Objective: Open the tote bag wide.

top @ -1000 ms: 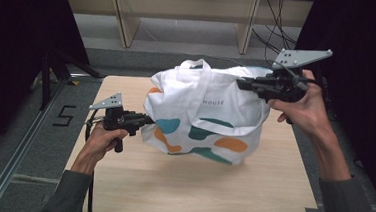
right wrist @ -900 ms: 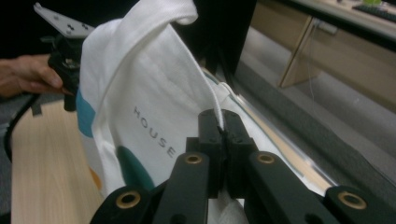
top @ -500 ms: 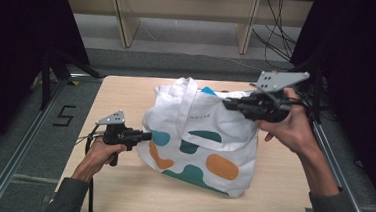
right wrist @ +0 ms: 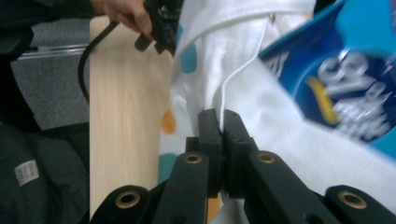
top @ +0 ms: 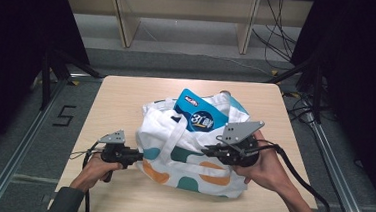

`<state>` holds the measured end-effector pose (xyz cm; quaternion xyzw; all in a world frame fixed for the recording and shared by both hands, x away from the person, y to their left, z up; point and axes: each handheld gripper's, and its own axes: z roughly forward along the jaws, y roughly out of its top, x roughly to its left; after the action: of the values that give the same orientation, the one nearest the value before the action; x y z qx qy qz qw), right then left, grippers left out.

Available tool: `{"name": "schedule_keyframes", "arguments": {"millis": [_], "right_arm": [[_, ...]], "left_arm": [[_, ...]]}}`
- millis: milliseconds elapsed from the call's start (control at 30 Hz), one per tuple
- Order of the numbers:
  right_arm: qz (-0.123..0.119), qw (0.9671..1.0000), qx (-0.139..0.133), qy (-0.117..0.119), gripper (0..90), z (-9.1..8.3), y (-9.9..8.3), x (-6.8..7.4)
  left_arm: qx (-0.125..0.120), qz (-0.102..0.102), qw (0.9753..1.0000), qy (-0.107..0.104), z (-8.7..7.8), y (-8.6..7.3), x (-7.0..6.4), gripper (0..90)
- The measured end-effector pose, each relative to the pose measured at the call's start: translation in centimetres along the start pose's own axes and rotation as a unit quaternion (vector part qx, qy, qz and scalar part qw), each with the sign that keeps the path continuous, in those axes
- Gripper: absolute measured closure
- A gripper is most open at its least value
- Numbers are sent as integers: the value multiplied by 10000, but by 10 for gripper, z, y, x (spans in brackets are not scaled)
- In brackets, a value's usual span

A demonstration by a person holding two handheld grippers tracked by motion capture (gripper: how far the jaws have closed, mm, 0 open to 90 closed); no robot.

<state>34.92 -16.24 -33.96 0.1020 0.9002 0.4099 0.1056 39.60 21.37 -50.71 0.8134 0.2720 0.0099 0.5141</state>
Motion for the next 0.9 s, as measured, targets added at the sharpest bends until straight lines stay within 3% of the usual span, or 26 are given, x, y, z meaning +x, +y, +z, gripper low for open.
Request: {"name": "schedule_keyframes", "arguments": {"millis": [67, 100, 167, 233, 267, 333, 400, 467, 567, 700, 733, 800, 900], "right_arm": [[75, 9998, 181, 63, 890, 10, -12, 4], [78, 9996, 248, 90, 889, 14, -18, 6], [226, 9989, 355, 228, 890, 20, -29, 9], [275, 9984, 457, 179, 889, 24, -38, 11], [310, 9983, 458, 169, 890, 23, -43, 12], [348, 9986, 340, 184, 890, 19, -46, 11], [366, 9987, 293, 194, 890, 17, -47, 12], [349, 9988, 274, 199, 889, 17, -48, 14], [312, 9989, 236, 263, 890, 18, -47, 15], [245, 9990, 255, 290, 890, 21, -47, 20], [244, 9989, 272, 296, 890, 22, -48, 22], [297, 9987, 307, 288, 890, 21, -48, 24], [271, 9987, 290, 313, 889, 21, -48, 24]], "left_arm": [[222, -74, 9997, 84, 4, -6, 1, 849], [152, -208, 9997, 39, 6, -8, -1, 848], [158, -193, 9997, 71, 4, -8, -2, 846], [114, -126, 9998, 117, -1, -6, -3, 828], [115, -226, 9996, 138, -5, -4, -6, 802], [48, -217, 9994, 264, -17, 3, -8, 719], [-183, -293, 9987, 387, -38, 15, -9, 610], [-590, -296, 9968, 442, -60, 30, -9, 575], [-1059, -452, 9917, 572, -82, 63, -10, 501], [-1162, -681, 9889, 634, -81, 102, -10, 430], [-1155, -715, 9889, 597, -79, 108, -9, 410], [-1005, -768, 9893, 727, -70, 125, -11, 414], [-897, -913, 9900, 598, -56, 141, -12, 389]]}}
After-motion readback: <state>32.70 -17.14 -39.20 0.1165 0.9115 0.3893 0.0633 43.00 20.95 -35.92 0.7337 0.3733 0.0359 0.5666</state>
